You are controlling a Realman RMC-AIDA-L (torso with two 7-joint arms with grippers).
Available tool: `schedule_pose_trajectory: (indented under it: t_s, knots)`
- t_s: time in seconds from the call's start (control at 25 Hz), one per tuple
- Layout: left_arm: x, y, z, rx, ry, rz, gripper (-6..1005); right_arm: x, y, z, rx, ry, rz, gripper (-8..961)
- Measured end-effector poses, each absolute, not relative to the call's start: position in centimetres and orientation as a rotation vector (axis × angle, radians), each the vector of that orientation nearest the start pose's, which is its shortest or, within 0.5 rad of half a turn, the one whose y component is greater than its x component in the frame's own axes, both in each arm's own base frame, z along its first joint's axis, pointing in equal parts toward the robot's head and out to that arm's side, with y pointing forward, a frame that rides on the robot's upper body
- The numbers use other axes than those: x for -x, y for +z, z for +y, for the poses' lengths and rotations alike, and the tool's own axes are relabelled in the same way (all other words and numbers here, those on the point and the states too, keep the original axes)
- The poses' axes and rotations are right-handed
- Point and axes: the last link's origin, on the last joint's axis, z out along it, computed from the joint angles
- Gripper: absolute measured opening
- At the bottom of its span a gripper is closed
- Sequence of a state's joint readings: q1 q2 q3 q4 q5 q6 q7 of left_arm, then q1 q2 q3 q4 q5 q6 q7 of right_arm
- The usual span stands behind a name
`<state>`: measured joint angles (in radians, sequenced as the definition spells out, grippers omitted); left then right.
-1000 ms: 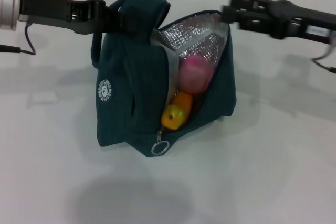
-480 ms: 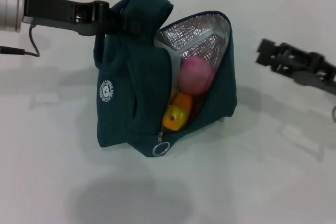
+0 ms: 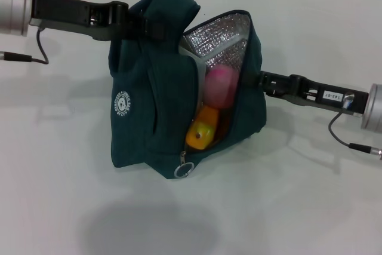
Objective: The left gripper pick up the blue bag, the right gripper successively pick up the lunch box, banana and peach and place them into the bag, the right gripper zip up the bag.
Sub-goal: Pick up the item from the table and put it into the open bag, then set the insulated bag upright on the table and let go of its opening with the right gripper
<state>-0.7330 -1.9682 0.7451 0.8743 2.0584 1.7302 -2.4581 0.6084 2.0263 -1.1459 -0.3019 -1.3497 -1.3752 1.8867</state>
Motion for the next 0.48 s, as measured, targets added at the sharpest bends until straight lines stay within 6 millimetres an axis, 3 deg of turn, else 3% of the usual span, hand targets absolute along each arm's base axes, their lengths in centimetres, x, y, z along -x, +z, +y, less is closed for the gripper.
schedule_pose_trajectory:
  t_s: [0.32, 0.44, 0.48]
  knots:
    - [18.21, 6.50, 38.01, 2.654, -0.599, -1.576, 39, -23.52, -4.15, 34.04, 2.446, 1.140, 1.550, 704]
    - [18.20, 6.48, 38.00, 2.655, -0.599, -1.578, 39, -23.55, -4.05, 33.98, 2.448, 1.146, 1.544, 459]
    - [18.19, 6.47, 37.98, 2.656, -0.598, -1.578, 39, -23.54, -3.98, 33.94, 2.450, 1.151, 1.541, 418]
